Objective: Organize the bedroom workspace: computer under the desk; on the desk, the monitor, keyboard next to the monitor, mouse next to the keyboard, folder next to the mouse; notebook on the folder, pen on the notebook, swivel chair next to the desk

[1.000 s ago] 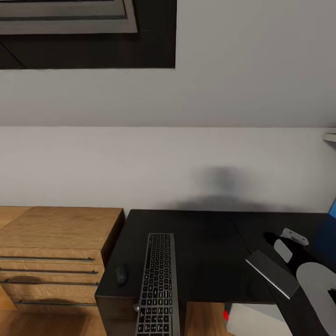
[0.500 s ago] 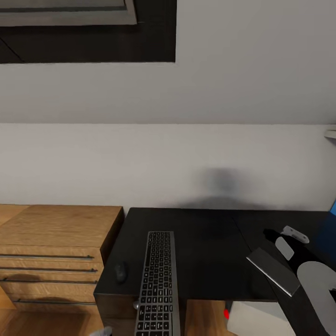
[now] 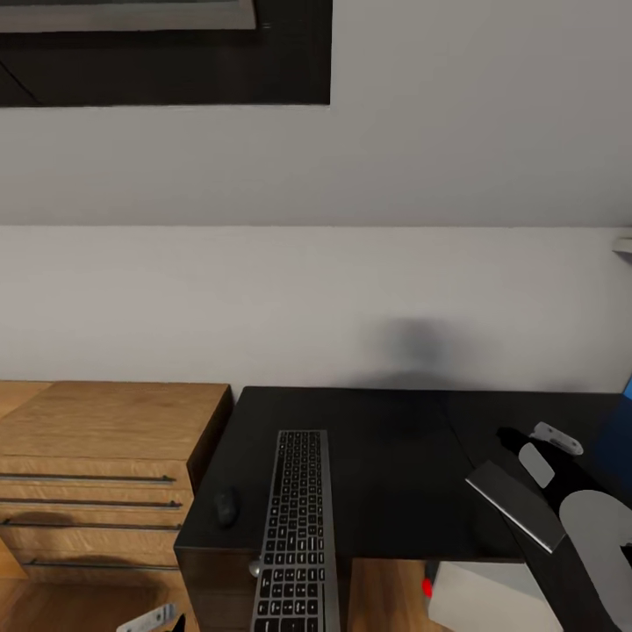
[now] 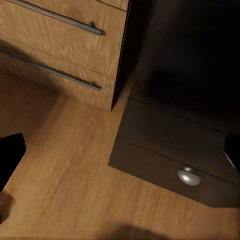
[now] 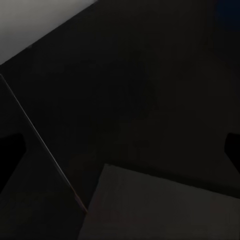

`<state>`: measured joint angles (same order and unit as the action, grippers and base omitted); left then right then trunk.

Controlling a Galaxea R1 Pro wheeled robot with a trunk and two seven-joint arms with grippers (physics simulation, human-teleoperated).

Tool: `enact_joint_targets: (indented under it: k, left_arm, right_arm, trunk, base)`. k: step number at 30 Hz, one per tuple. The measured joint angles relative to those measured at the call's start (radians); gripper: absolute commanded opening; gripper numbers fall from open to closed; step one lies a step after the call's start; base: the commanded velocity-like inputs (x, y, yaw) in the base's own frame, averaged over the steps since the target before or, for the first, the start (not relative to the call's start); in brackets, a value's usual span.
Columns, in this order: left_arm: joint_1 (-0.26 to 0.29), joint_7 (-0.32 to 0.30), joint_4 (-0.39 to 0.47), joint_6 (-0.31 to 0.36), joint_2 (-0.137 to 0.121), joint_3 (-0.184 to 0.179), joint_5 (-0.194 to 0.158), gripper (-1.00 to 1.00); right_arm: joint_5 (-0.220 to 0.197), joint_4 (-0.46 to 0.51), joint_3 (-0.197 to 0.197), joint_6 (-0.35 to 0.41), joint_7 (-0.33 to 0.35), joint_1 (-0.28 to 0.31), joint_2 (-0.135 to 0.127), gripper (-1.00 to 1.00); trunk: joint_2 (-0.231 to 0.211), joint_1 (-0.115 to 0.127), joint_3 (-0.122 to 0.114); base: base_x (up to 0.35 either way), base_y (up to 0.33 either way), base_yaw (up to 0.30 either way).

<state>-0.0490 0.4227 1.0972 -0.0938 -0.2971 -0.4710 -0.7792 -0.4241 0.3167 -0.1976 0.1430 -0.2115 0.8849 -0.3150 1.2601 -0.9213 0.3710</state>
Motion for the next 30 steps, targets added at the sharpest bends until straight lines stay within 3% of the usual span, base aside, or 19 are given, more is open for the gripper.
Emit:
enact_joint_targets:
  k: [8,10,13,30]
  left_arm:
    - [-0.04,0.007,0.052,0.007,-0.036,0.0,-0.051,1.0]
    - [-0.059,0.009,0.067,0.008,-0.046,0.0,-0.101,1.0]
    - [-0.069,0.011,0.075,0.009,-0.053,0.001,-0.144,1.0]
    - [-0.073,0.013,0.076,0.005,-0.05,-0.001,-0.156,1.0]
  right_arm:
    - [0.0,0.0,-0.005,0.001,0.001,0.0,-0.016,1.0]
    - [0.0,0.0,-0.005,0.001,0.002,0.0,-0.019,1.0]
    - [0.0,0.0,-0.005,-0.001,0.003,0.0,-0.02,1.0]
    - [0.0,-0.007,-0.005,0.005,0.01,-0.001,-0.026,1.0]
  trunk:
    - [0.056,-0.031,0.025]
    - [0.07,-0.038,0.031]
    - [0.091,-0.05,0.041]
    - [0.21,-0.115,0.094]
  base:
    - [0.0,0.0,0.0]
    - [0.0,0.0,0.0]
    - [0.0,0.0,0.0]
    - [0.0,0.0,0.0]
